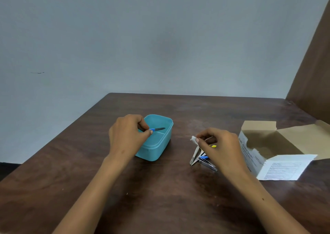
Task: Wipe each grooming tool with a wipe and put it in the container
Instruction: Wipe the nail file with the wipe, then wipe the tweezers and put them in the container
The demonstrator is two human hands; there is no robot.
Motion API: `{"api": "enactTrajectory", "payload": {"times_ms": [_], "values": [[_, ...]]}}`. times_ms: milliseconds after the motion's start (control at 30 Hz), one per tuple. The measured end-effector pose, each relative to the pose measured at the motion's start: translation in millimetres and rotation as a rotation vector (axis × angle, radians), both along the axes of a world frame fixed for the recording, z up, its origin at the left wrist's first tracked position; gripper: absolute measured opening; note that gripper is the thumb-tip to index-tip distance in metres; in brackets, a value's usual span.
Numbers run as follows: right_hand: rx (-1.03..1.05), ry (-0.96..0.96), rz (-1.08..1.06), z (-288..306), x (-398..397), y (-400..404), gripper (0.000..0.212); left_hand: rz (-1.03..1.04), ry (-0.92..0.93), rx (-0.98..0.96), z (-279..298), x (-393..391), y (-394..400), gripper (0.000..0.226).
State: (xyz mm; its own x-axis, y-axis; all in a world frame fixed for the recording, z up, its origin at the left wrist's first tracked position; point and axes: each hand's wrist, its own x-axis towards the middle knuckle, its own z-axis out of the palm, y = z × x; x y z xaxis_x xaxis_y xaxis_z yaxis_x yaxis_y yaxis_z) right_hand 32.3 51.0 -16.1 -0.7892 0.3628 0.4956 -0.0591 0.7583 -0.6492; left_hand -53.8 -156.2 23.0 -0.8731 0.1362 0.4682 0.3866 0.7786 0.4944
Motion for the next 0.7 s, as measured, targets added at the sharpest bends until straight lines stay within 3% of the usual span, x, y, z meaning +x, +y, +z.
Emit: {"api": "enactTrajectory", "payload": {"times_ms": [333,467,700], "values": [[-0.051,0.021,-0.092,8,7,11,0.012,-0.185,0.233,-0.005,2,33,28,0.009],[-0.001,-0.023,-0.146,13,11,19,0.012,-0.394,0.105,-0.032,-8,48,61,0.010],[0.015,0.008,-0.188,4,13,22,0.014,-0.437,-0.028,-0.107,-28,44,89,0.017]]}}
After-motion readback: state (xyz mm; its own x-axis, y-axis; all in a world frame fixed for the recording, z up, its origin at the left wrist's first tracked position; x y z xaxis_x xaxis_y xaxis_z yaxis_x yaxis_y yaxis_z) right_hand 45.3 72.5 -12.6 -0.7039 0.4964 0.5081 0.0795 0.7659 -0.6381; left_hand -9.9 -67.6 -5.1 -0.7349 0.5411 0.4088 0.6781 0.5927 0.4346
